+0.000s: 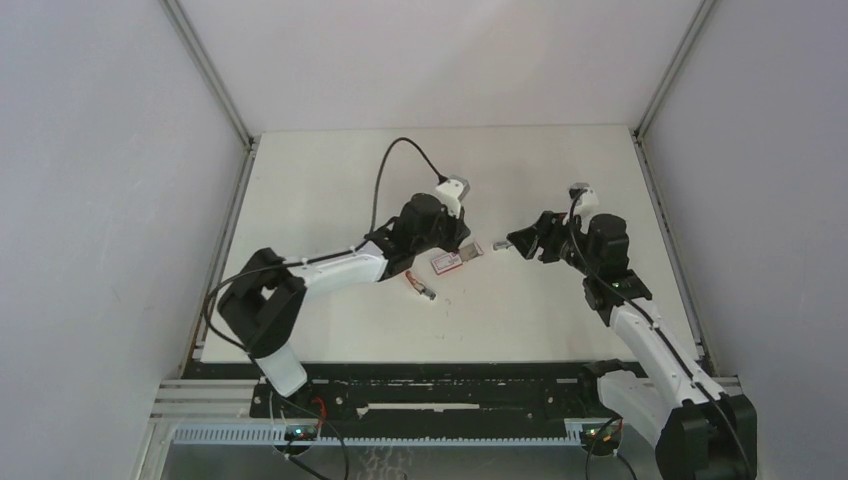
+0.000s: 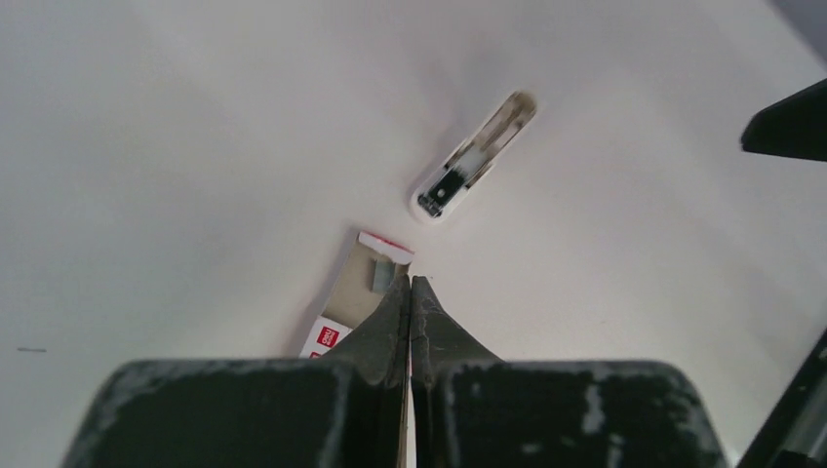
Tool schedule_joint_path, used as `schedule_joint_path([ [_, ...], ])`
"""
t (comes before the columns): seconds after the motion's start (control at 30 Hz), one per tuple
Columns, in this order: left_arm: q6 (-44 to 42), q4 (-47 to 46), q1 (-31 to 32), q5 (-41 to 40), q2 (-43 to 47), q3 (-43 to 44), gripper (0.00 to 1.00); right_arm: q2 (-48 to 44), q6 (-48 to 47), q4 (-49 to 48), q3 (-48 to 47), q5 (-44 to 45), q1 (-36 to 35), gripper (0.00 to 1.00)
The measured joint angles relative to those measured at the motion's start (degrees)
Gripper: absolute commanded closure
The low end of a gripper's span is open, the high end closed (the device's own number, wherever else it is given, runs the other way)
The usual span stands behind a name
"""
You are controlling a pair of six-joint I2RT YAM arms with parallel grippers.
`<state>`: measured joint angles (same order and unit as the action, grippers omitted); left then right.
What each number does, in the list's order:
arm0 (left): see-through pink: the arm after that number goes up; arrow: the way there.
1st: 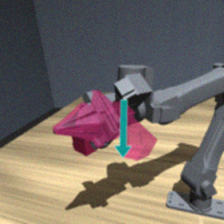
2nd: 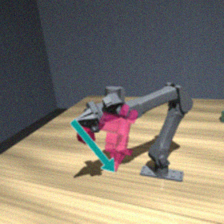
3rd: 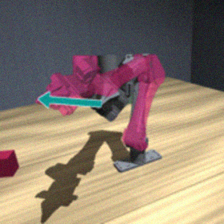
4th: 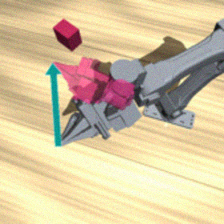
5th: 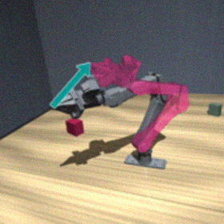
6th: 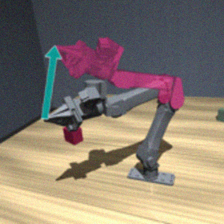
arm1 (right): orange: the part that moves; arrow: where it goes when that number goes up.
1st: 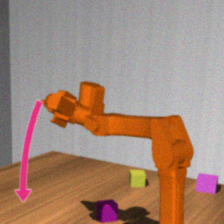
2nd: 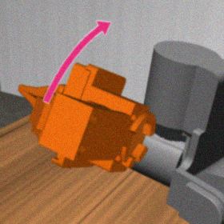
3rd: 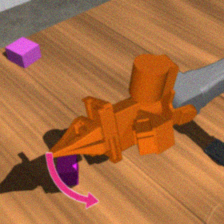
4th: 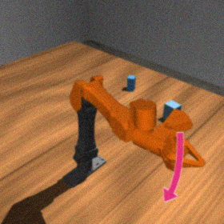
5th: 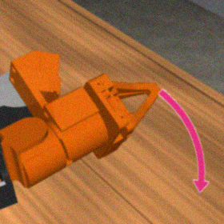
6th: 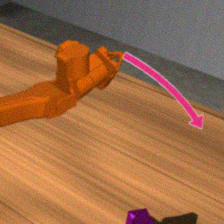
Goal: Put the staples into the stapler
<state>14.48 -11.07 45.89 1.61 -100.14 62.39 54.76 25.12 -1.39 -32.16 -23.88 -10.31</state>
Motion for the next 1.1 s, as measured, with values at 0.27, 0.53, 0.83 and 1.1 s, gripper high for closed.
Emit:
schedule_joint_path([
  [0.27, 2.38, -2.95, -0.02, 0.35, 5.46, -3.08, 0.86, -5.64, 0.17, -2.73, 0.39, -4.9, 1.33, 0.35],
  [0.53, 1.88, 0.42, -0.02, 0.17, -6.54, 1.2, 0.68, -4.44, -0.07, -2.64, 1.16, -5.35, 1.27, 0.32],
  [0.83, 0.92, 5.07, -0.04, -4.07, -12.5, 8.17, 0.72, -2.51, -0.07, -2.64, 1.2, -3.65, 0.5, 0.35],
  [1.1, 0.5, 6.12, -0.04, -4.52, -14.86, 10.56, 0.76, -1.57, -0.04, -2.62, 1.51, -3.39, 0.46, 0.36],
])
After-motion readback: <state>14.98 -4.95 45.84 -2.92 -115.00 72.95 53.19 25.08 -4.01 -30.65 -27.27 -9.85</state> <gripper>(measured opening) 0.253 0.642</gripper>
